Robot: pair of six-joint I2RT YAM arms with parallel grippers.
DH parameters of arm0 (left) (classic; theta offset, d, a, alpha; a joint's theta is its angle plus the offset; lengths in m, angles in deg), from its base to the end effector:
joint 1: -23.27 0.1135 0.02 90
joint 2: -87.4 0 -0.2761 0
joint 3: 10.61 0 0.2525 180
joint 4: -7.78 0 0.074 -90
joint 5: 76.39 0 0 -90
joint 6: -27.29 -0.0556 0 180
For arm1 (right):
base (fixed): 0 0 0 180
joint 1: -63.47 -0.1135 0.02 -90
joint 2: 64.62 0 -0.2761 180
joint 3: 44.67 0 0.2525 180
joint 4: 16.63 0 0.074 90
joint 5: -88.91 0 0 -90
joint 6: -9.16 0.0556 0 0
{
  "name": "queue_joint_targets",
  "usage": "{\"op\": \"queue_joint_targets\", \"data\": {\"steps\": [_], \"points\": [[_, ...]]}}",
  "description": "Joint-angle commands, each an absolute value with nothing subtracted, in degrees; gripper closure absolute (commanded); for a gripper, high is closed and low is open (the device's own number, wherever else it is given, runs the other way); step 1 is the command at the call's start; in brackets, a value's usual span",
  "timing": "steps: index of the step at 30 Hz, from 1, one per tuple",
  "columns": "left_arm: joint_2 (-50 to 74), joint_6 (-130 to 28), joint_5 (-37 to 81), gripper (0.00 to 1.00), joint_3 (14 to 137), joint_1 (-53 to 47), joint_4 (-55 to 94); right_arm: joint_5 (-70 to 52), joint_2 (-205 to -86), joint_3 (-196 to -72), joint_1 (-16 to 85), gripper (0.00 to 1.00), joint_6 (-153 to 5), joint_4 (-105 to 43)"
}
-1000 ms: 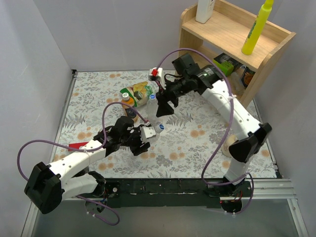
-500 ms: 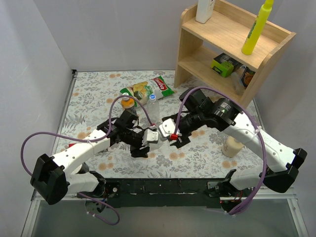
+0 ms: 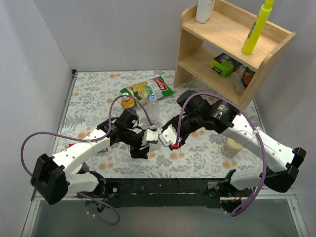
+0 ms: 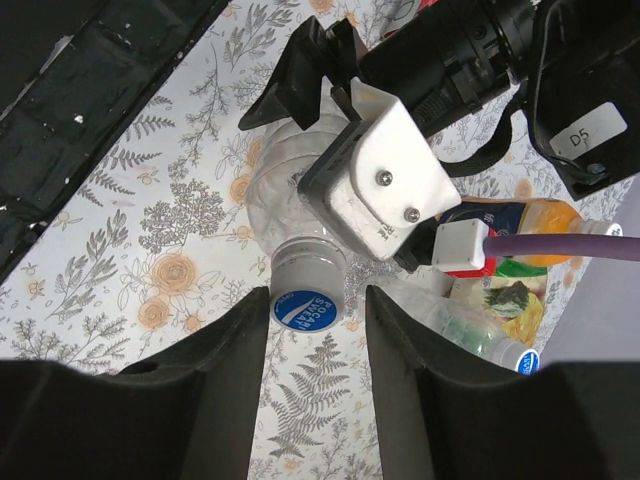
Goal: Screw on the bottle caps
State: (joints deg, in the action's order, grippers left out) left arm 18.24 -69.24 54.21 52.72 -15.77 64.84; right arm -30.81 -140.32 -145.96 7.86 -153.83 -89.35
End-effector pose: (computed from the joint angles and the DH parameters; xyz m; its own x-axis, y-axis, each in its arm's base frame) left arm 0.1527 -0.1704 0.2424 -0.6063 0.6028 -0.5186 0.7826 0.3366 -0.5237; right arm 0.1257 0.2324 0.4005 0.7464 -0.3798 -0.5465 -0.6612 -0.5163 -0.5443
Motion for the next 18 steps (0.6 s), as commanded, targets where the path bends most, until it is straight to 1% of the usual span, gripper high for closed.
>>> {"op": "queue_joint_targets", "data": {"steps": [1, 4, 10, 13, 14, 16, 17, 18], "points": [[19.0, -68.9, 57.1, 1.00, 55.0, -15.7, 63.4, -30.4, -140.1, -146.1, 7.4, 0.51, -157.3, -91.5], [19.0, -69.0, 57.1, 1.00, 54.9, -15.7, 63.1, -29.9, -140.3, -145.9, 7.5, 0.53, -157.5, -92.2], [19.0, -68.9, 57.0, 1.00, 54.7, -15.7, 62.5, -28.8, -140.2, -144.9, 7.4, 0.53, -157.7, -91.7], [19.0, -68.5, 57.0, 1.00, 54.7, -15.7, 62.0, -28.6, -141.1, -145.1, 7.4, 0.61, -156.7, -91.9], [18.9, -68.3, 56.9, 1.00, 54.7, -15.7, 61.3, -28.8, -141.5, -145.5, 7.4, 0.66, -155.9, -92.0], [19.2, -65.5, 55.4, 1.00, 54.5, -15.7, 59.6, -28.9, -143.4, -146.0, 7.5, 0.73, -150.1, -90.9], [19.4, -64.0, 54.4, 1.00, 54.4, -15.7, 56.5, -28.5, -144.4, -147.3, 7.7, 0.78, -146.9, -90.5], [19.9, -63.1, 51.5, 1.00, 54.1, -15.7, 54.8, -28.8, -145.7, -148.5, 8.1, 0.80, -143.9, -90.5]]}}
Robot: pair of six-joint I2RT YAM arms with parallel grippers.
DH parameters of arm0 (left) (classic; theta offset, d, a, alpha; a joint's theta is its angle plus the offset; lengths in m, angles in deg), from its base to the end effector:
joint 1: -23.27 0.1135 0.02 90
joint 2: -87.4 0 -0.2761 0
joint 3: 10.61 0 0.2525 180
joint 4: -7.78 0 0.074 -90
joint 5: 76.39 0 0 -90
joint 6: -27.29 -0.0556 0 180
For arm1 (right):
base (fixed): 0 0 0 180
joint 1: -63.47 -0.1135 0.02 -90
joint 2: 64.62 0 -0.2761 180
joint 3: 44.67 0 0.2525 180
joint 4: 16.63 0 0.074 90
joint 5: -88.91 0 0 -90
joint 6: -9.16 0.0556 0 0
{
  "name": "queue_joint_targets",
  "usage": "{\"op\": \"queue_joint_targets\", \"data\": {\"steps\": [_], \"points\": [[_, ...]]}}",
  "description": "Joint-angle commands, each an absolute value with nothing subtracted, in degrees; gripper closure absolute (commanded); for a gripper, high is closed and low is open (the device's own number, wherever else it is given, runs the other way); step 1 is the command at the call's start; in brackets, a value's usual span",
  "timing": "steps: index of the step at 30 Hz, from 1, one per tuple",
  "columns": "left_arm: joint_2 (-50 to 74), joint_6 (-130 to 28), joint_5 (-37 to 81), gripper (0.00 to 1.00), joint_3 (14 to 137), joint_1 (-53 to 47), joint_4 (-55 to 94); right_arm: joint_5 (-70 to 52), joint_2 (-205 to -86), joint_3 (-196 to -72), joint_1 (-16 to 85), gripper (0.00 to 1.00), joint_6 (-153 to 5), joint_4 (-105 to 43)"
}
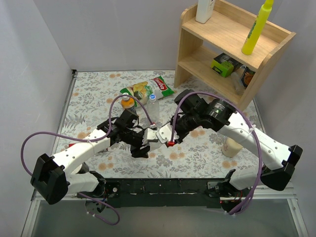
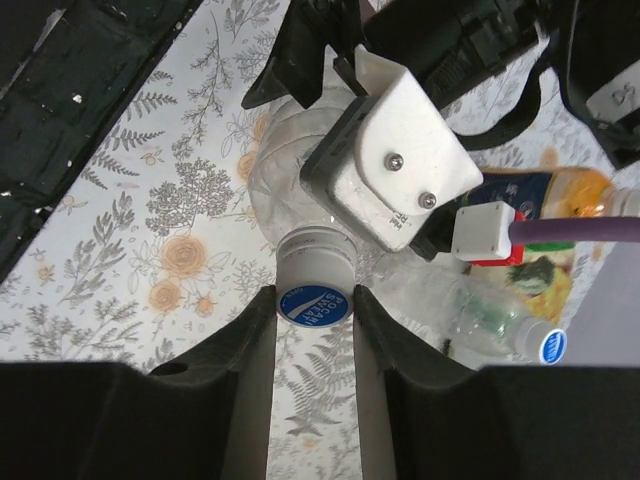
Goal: Screw on the bottle caps
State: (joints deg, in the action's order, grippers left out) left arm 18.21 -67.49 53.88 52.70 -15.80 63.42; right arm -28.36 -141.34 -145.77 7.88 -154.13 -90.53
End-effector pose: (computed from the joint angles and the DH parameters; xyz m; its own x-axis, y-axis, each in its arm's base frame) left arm 0.1548 -0.1720 0.2434 -0.6200 0.5852 -0.5225 0.7746 0.3506 -0.5265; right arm 0.1297 0.2344 0.3926 0.7398 -0.4265 -0.5205 -0.6709 -0.5272 -0.5216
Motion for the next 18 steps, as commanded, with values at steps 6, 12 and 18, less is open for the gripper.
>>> {"op": "queue_joint_targets", "data": {"steps": [6, 12, 18], "points": [[20.7, -48.3, 34.6, 1.00, 54.4, -15.7, 40.8, -42.5, -163.7, -165.2, 16.6, 0.99, -112.0, -98.8], [17.7, -43.4, 18.9, 1.00, 55.5, -15.9, 36.8, -55.2, -171.3, -164.6, 22.1, 0.99, -88.3, -94.7], [19.7, -48.4, 26.2, 1.00, 52.2, -15.7, 44.3, -53.7, -170.2, -174.5, 27.2, 0.51, -101.7, -97.1]]}}
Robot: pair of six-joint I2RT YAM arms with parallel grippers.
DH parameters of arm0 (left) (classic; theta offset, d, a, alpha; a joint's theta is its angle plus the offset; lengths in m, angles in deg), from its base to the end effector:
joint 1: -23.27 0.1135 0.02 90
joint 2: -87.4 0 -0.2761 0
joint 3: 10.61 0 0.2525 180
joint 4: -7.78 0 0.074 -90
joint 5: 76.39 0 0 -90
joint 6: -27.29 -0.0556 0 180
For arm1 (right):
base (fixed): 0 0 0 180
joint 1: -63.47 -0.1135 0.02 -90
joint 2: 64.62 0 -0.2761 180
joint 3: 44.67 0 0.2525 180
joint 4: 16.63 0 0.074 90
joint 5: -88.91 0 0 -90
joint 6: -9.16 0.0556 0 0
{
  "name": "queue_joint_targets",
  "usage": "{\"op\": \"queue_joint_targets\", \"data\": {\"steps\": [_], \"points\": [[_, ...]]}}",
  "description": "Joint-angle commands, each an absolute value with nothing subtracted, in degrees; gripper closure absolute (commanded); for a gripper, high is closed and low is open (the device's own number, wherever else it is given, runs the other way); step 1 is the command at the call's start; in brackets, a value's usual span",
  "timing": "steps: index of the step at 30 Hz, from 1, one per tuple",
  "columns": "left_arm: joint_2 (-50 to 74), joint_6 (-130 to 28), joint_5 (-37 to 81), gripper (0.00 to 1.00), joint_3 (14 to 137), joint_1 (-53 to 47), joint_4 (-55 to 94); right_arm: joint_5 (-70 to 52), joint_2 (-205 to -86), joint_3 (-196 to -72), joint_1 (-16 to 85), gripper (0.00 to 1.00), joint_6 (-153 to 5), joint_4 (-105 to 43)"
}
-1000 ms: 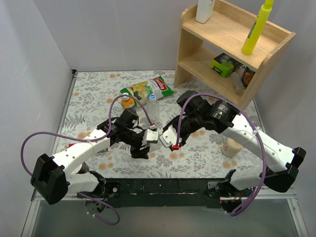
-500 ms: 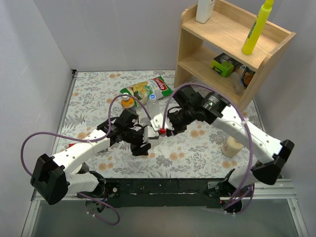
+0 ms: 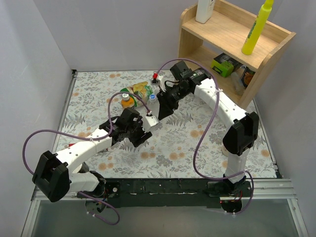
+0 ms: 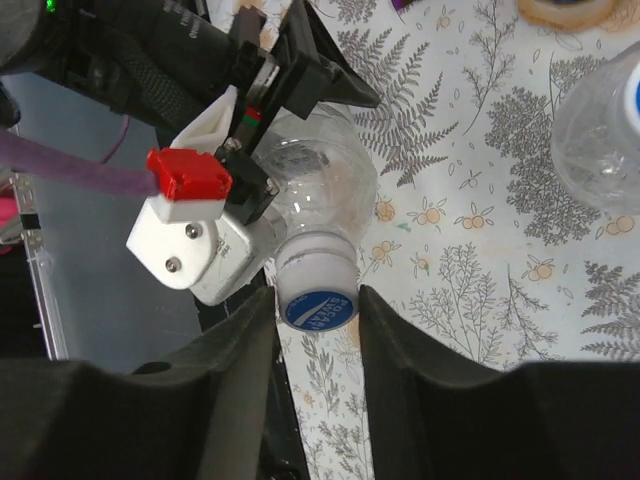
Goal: Screw on the bottle caps
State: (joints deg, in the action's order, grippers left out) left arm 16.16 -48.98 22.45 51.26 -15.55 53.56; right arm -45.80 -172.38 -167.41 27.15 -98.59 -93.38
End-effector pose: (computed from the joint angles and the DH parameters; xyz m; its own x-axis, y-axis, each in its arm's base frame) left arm 0.1926 -0.1659 0.2280 -0.7844 0.3301 -0.5252 0.5164 0.8165 -0.2581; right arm 0.3006 0.2695 0.3417 -0.4660 -0.6115 -0.6395 -0.8727 0.1985 0.4461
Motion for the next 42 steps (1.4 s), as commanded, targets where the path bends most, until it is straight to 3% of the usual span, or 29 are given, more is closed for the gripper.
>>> {"op": "queue_joint_targets", "data": {"steps": [1, 4, 5, 8, 13, 18, 25, 34, 42], "points": [[20.2, -50.3, 27.6, 1.00, 51.8, -15.5, 46.0, -51.9, -168.9, -175.6, 29.3, 0.48, -104.4, -99.8], [23.1, -57.2, 35.7, 1.00, 50.3, -14.9, 53.7, -49.8, -165.0, -175.6, 31.3, 0.43, -115.3, -104.8], [23.6, -59.8, 38.3, 1.00, 50.3, -14.8, 58.1, -49.7, -163.8, -172.4, 31.2, 0.37, -118.4, -105.3], [23.3, -69.0, 45.6, 1.00, 52.2, -14.8, 67.5, -50.8, -155.9, -164.4, 30.3, 0.34, -130.5, -102.3], [18.3, -72.0, 47.8, 1.00, 57.7, -14.8, 74.1, -47.5, -142.8, -148.3, 24.5, 0.35, -137.7, -88.4], [18.2, -73.1, 49.6, 1.00, 59.0, -14.8, 75.1, -40.7, -137.5, -143.2, 16.6, 0.35, -146.3, -80.9], [18.2, -74.5, 50.9, 1.00, 59.9, -14.8, 74.3, -37.0, -136.9, -140.9, 12.4, 0.36, -152.9, -81.5], [17.7, -73.6, 51.8, 1.00, 60.6, -14.8, 72.9, -34.8, -136.9, -139.8, 10.6, 0.45, -156.8, -83.3], [18.2, -70.3, 49.7, 1.00, 59.9, -14.8, 70.1, -35.5, -139.9, -142.5, 10.5, 0.72, -149.7, -83.2]]}}
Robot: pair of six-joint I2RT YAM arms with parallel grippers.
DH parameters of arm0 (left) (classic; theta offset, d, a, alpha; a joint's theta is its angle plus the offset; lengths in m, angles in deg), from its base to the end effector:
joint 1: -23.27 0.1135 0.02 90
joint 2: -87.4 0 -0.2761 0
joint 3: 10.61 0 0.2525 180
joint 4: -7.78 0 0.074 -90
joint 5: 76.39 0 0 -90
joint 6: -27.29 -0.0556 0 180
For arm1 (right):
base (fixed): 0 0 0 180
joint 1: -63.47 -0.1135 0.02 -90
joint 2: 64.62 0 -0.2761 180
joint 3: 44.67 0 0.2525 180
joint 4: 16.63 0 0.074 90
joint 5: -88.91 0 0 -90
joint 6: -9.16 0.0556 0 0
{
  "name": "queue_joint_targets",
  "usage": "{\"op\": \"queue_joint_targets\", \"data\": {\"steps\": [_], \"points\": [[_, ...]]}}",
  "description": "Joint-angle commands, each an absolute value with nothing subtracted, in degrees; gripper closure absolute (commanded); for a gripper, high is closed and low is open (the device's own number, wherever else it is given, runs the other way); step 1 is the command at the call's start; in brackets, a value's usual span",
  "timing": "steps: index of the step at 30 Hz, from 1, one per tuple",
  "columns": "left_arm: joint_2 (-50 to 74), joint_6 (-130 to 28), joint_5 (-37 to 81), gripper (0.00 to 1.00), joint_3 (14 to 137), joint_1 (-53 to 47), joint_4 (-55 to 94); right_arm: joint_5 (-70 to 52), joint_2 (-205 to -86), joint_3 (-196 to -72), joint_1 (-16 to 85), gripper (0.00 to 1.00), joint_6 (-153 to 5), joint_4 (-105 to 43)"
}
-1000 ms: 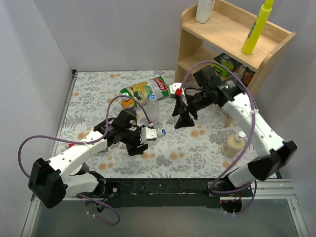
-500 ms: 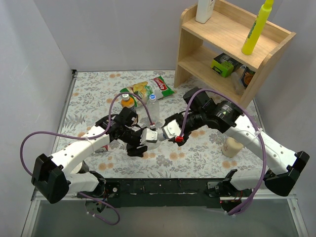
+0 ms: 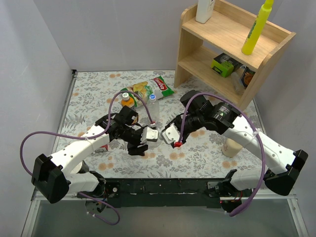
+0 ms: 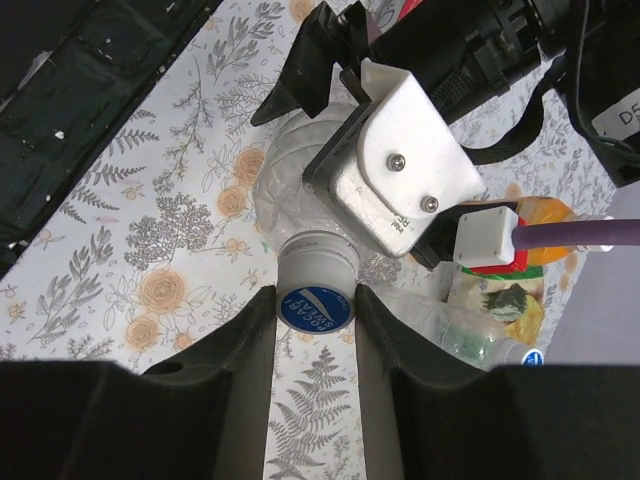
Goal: Screw on the bottle caps
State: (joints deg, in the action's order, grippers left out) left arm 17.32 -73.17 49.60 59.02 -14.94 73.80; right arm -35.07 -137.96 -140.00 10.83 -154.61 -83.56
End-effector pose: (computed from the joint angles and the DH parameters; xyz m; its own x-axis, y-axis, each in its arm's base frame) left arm 0.1573 -0.1654 0.2620 -0.5841 0.6468 -0.4904 0.8042 0.3795 -0.4573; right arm 0.1331 0.2255 0.3877 0.7435 -0.3381 -0.5769 -0.6629 -0.4863 -0.5693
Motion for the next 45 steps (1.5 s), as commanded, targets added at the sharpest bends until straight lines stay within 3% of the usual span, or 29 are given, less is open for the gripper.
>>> {"op": "queue_joint_targets", "data": {"steps": [1, 6, 10, 13, 17, 20, 21, 26, 32, 37, 45], "points": [[18.6, -69.5, 48.9, 1.00, 59.7, -14.8, 67.3, -35.5, -140.7, -144.2, 10.5, 0.74, -147.2, -83.4], [20.3, -60.3, 37.4, 1.00, 58.0, -14.9, 55.8, -35.5, -151.6, -152.6, 11.8, 0.84, -121.6, -85.5], [20.3, -53.6, 28.3, 1.00, 58.2, -15.0, 48.8, -45.5, -155.8, -153.2, 18.2, 0.97, -100.2, -81.6], [20.1, -52.1, 23.6, 1.00, 57.4, -15.4, 47.0, -55.5, -159.8, -150.6, 24.5, 0.99, -81.6, -77.6], [19.5, -52.8, 21.3, 1.00, 55.5, -15.5, 47.5, -61.6, -162.3, -154.0, 25.2, 0.61, -84.2, -75.7], [19.5, -55.1, 23.4, 1.00, 54.6, -15.4, 51.7, -58.4, -161.7, -161.2, 27.6, 0.34, -93.8, -78.2], [19.6, -56.3, 24.9, 1.00, 54.4, -15.3, 53.3, -57.4, -160.8, -162.7, 29.7, 0.32, -96.2, -81.0], [22.0, -62.4, 35.6, 1.00, 54.2, -15.1, 62.6, -55.6, -152.7, -161.0, 31.9, 0.28, -122.1, -91.4], [21.3, -73.7, 45.8, 1.00, 57.5, -15.0, 71.4, -45.5, -140.7, -145.2, 21.9, 0.31, -149.7, -90.0], [20.1, -76.3, 49.2, 1.00, 58.9, -15.1, 73.7, -35.2, -132.2, -134.5, 12.3, 0.32, -154.0, -77.0], [20.4, -78.0, 49.9, 1.00, 59.2, -15.1, 74.5, -34.8, -133.0, -135.1, 9.7, 0.37, -155.5, -74.8]]}}
